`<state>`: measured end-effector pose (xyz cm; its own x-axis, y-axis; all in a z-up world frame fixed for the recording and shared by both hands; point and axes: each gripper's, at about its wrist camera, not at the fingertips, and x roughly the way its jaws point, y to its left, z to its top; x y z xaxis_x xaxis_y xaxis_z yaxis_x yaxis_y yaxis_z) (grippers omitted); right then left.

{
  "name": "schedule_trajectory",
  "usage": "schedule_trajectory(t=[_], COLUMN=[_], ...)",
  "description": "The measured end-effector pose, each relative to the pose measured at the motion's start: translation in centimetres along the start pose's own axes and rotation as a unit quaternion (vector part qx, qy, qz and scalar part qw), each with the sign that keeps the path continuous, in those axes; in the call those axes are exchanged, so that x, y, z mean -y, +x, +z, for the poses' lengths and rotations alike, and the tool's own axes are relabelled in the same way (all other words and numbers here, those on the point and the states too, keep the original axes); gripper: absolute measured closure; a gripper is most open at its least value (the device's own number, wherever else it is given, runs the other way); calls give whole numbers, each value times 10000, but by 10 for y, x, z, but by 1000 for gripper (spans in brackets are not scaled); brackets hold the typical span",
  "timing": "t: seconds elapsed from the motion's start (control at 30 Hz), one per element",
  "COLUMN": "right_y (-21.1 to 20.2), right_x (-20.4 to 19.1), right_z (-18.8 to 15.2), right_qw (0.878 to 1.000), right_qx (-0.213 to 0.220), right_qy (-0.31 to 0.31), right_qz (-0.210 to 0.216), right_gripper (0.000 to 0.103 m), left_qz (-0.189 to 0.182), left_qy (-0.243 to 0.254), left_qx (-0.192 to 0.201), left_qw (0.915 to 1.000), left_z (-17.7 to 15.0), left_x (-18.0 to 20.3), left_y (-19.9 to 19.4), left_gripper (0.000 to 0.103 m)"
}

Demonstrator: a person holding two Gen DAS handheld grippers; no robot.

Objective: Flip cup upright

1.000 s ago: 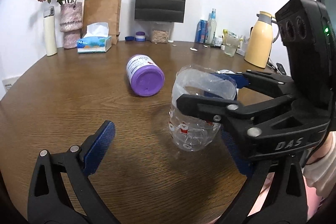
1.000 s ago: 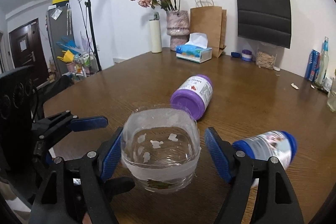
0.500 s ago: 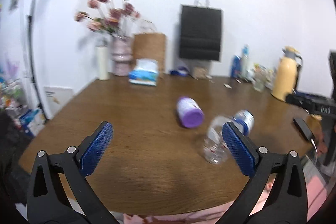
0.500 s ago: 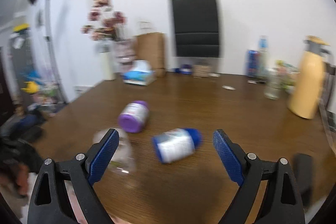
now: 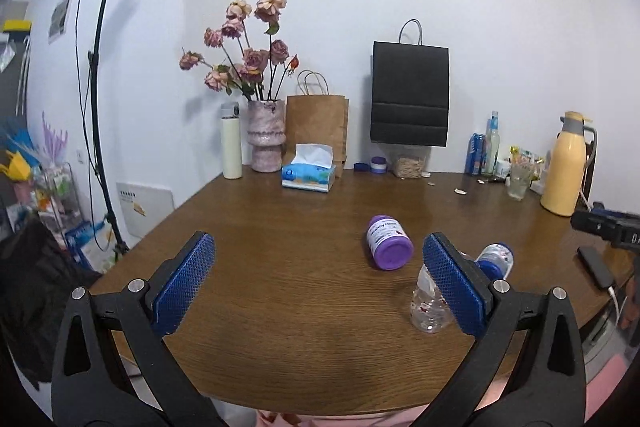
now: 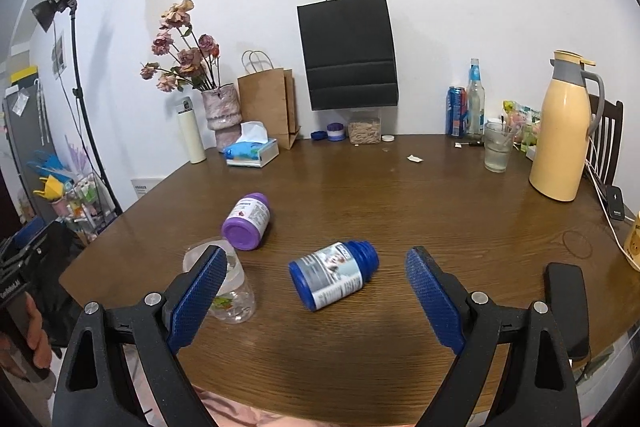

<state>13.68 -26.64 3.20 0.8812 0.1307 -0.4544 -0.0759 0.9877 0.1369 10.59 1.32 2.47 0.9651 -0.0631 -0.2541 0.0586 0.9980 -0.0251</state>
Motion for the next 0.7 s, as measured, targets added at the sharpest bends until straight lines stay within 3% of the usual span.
schedule_trajectory(t=[0.3,0.47,0.6,0.7], right_y=[-10,-36,-65,-86], right_x=[-4,-14,-26,-38], right_z=[0,-12,-33,-56], right_qw=[9999,9995,9977,9958], right_qx=[105,292,613,821], right_qy=[2,-126,-277,-319], right_qz=[9,79,109,253], right_gripper=[9,9,9,9], left_qz=[-47,10,57,119], left_qy=[49,-5,-69,264], left_qx=[42,72,406,782], left_qw=[10000,10000,9991,9965], left_z=[2,-7,-28,-43], left_x=[5,9,15,26], left_y=[-5,-31,-73,-105], left_gripper=[0,0,0,0])
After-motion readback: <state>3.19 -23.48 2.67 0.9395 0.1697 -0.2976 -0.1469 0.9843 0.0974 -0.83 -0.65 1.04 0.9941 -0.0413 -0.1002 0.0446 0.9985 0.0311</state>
